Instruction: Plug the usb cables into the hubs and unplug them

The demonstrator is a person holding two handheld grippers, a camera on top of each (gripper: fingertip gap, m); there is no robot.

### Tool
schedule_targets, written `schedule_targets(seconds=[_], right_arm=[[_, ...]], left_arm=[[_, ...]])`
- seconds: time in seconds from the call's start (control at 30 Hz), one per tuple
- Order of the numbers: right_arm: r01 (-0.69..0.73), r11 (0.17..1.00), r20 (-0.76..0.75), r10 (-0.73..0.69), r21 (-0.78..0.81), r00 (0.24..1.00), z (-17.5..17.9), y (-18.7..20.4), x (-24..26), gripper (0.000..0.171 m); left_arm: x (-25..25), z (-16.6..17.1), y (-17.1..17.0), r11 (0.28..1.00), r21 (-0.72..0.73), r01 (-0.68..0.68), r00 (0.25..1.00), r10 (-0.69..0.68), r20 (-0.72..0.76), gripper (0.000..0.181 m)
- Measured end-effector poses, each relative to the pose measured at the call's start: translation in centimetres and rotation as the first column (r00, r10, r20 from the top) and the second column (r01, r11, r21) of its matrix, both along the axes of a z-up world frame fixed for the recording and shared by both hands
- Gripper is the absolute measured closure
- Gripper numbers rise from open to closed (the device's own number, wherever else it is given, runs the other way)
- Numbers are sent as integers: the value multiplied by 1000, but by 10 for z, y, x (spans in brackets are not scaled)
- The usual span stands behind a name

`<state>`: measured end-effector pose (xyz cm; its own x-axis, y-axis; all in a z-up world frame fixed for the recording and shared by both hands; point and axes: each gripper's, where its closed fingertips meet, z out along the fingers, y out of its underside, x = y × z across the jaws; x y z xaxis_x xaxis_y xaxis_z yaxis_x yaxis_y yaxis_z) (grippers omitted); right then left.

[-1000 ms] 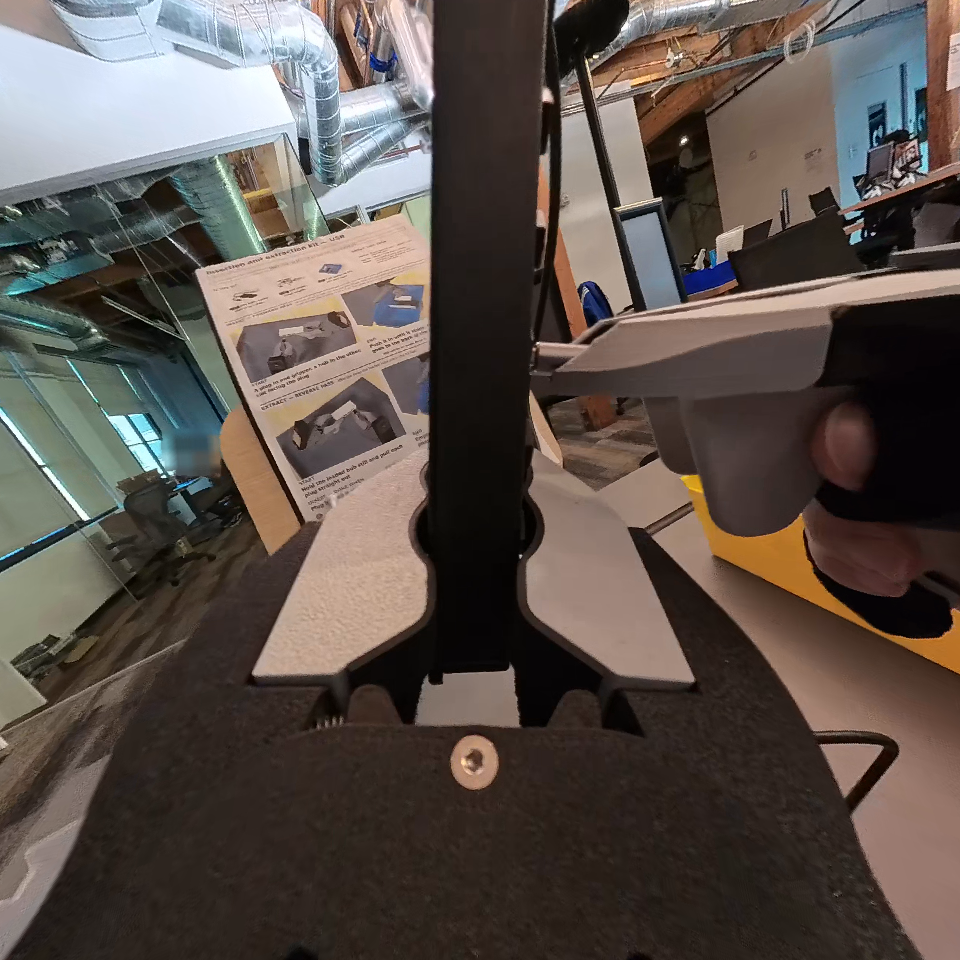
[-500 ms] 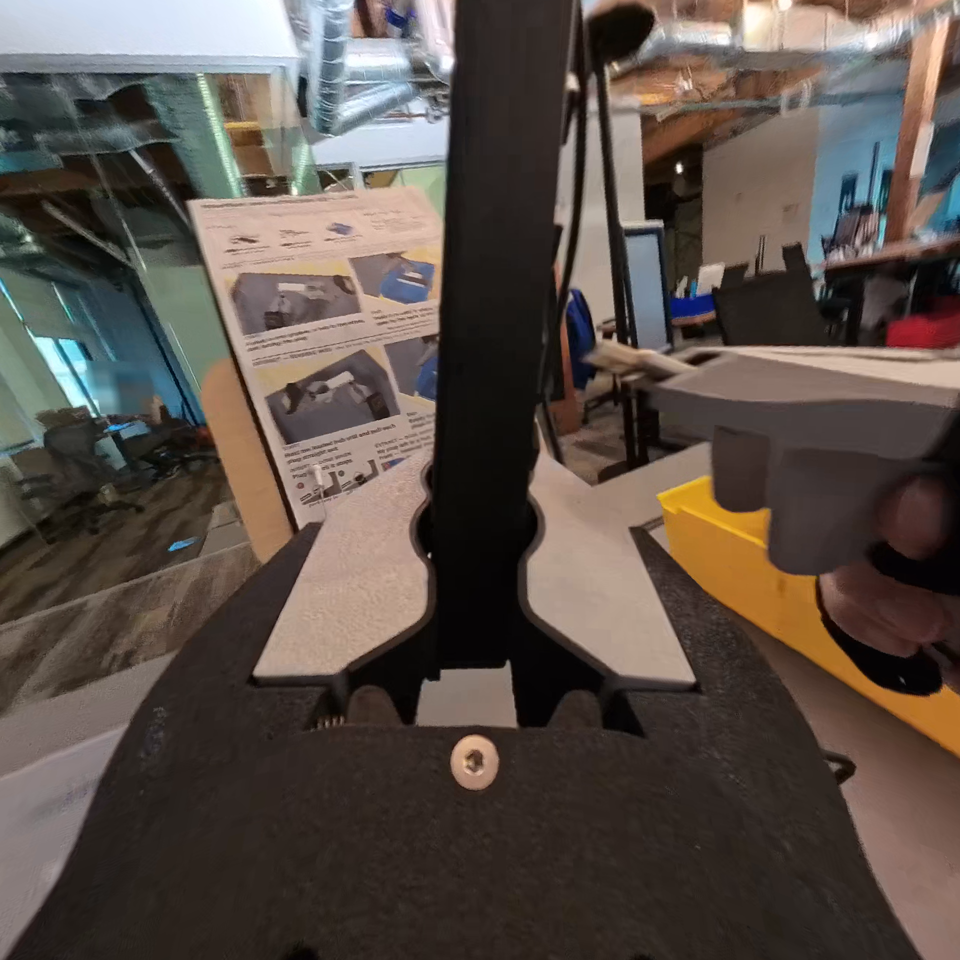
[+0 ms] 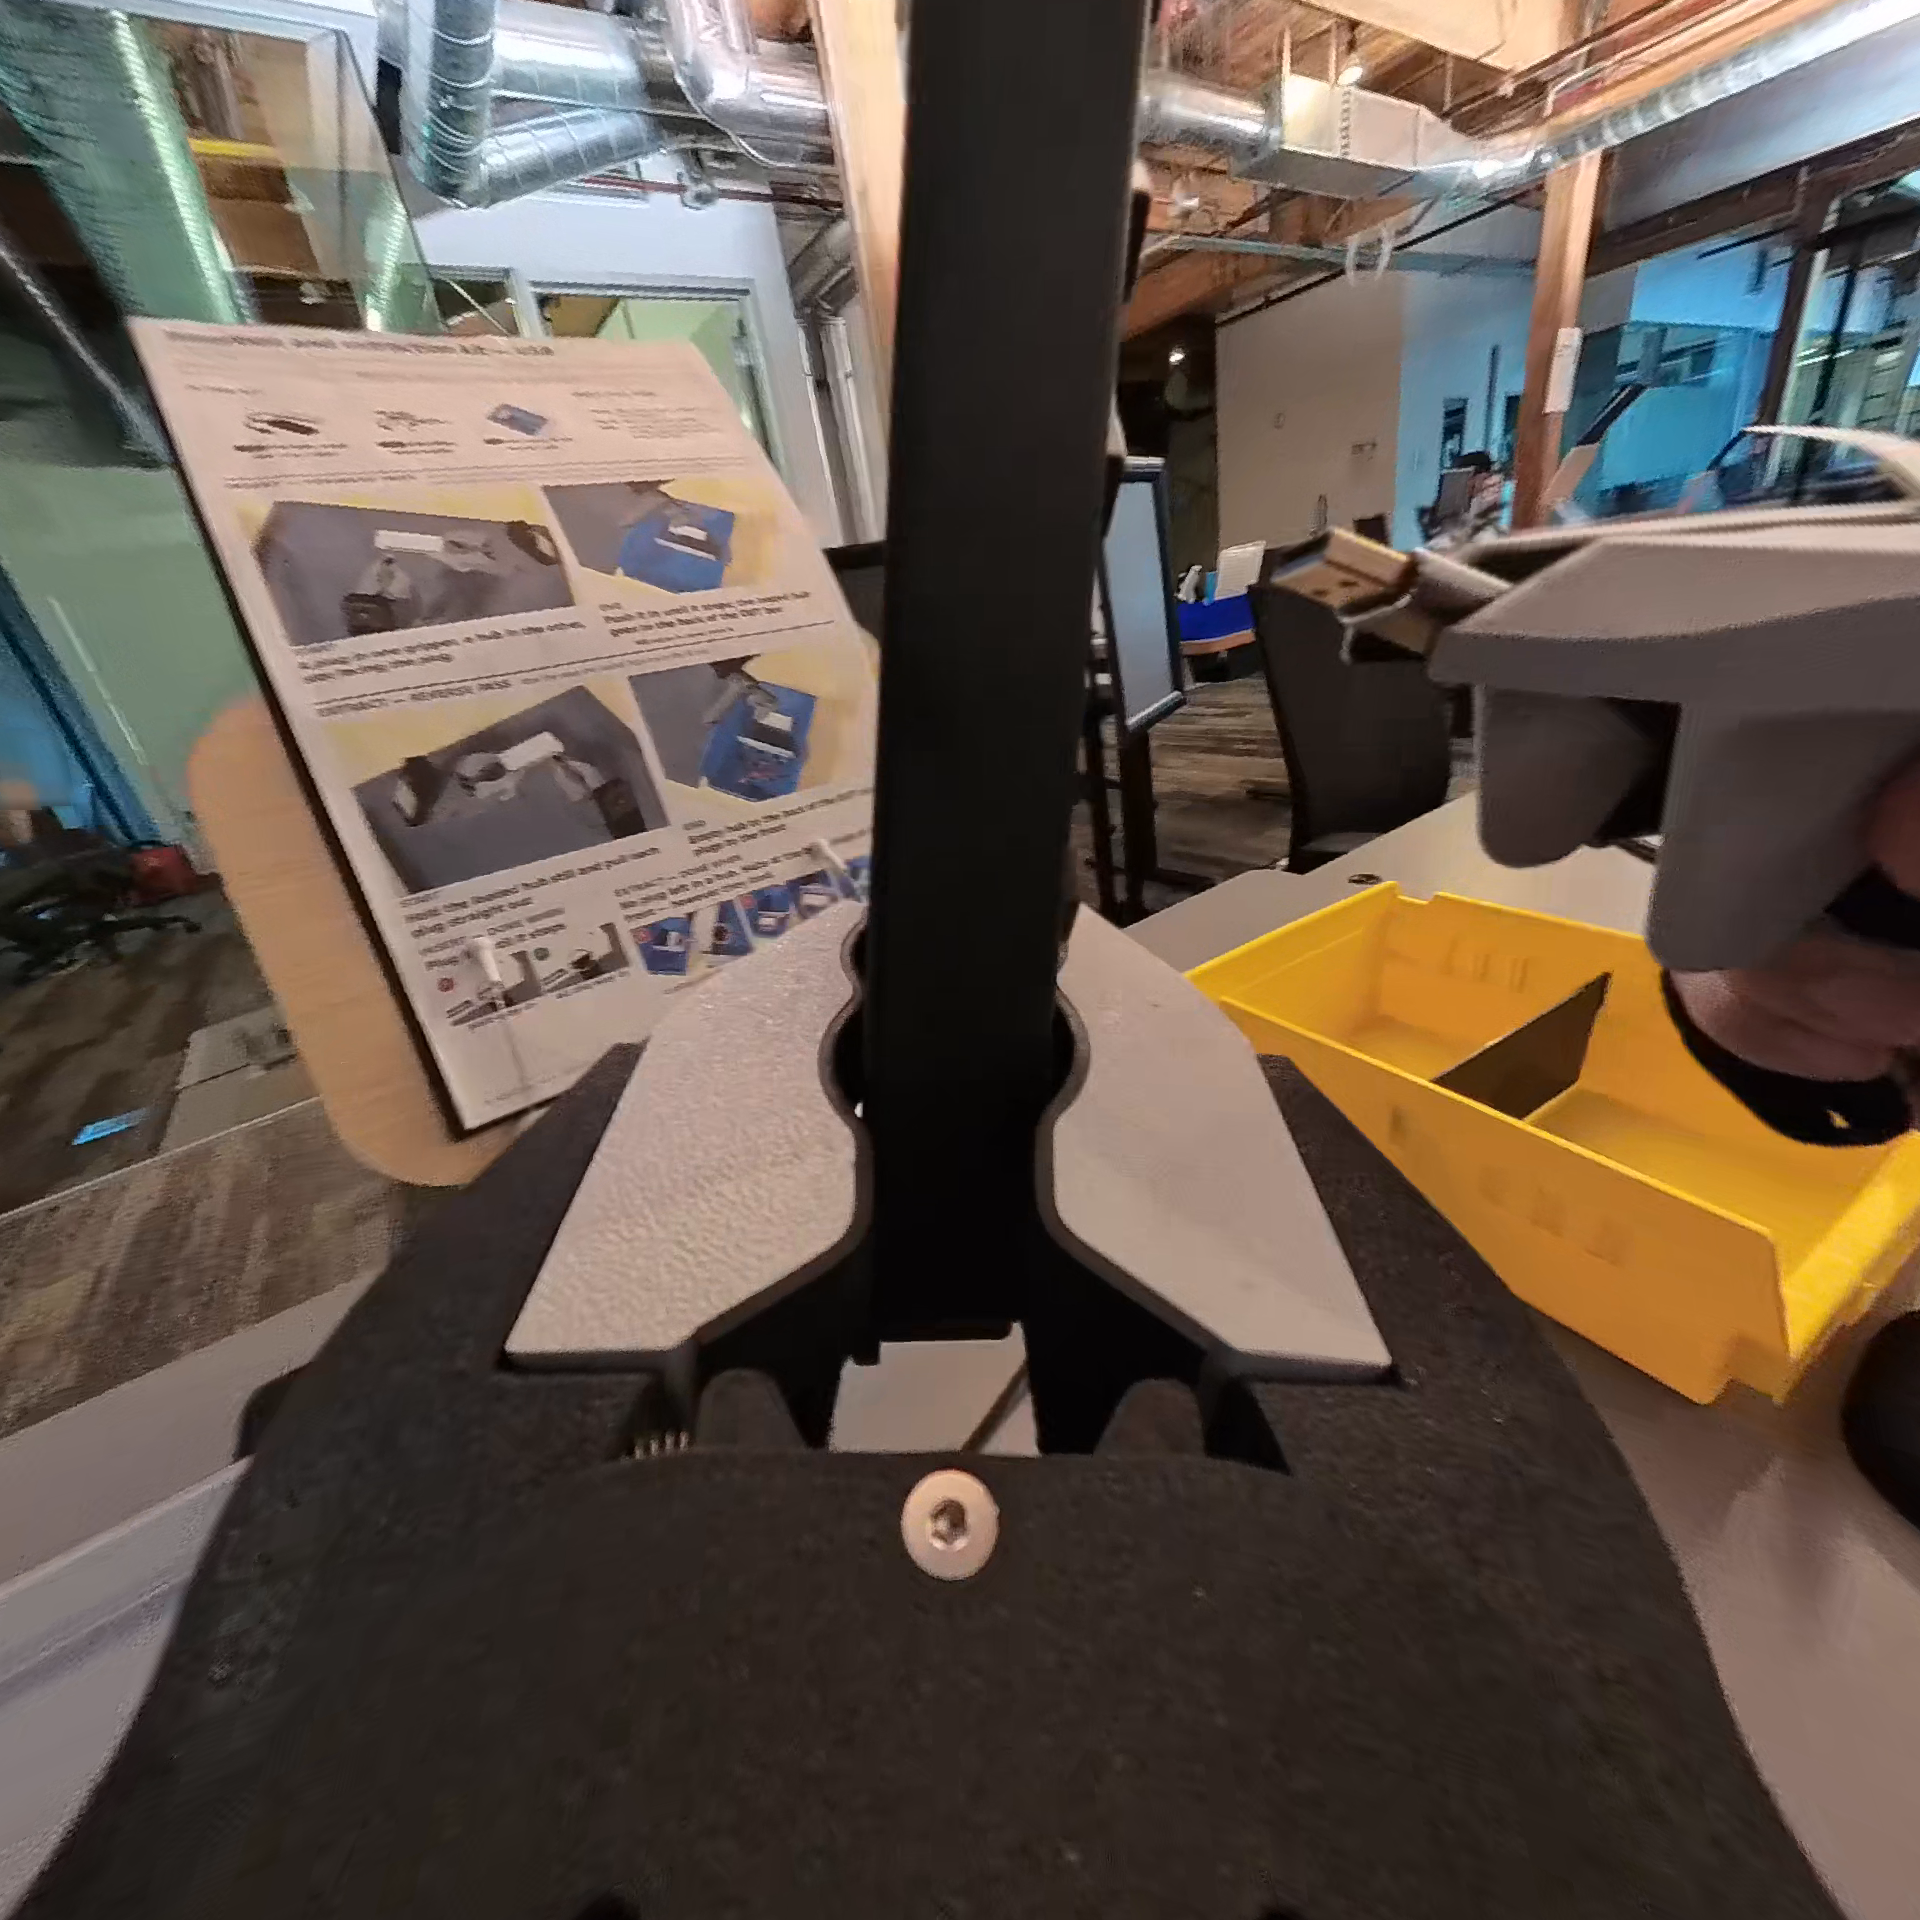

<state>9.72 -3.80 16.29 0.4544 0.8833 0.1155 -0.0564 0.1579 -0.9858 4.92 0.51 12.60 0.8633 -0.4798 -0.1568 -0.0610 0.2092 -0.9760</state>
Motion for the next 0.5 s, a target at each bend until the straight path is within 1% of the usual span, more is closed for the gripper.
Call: schedule_targets(seconds=[0.17,0.5], right_arm=[[-21,997,49,24,-69,999,-12,4,-5,153],[-21,995,110,32,-95,993,-24,7,-11,154]], left_arm=[[13,-4,-2,1000,-4,20,1000,-20,-3,154],[19,-8,-2,1000,3,19,999,-19,-29,153]])
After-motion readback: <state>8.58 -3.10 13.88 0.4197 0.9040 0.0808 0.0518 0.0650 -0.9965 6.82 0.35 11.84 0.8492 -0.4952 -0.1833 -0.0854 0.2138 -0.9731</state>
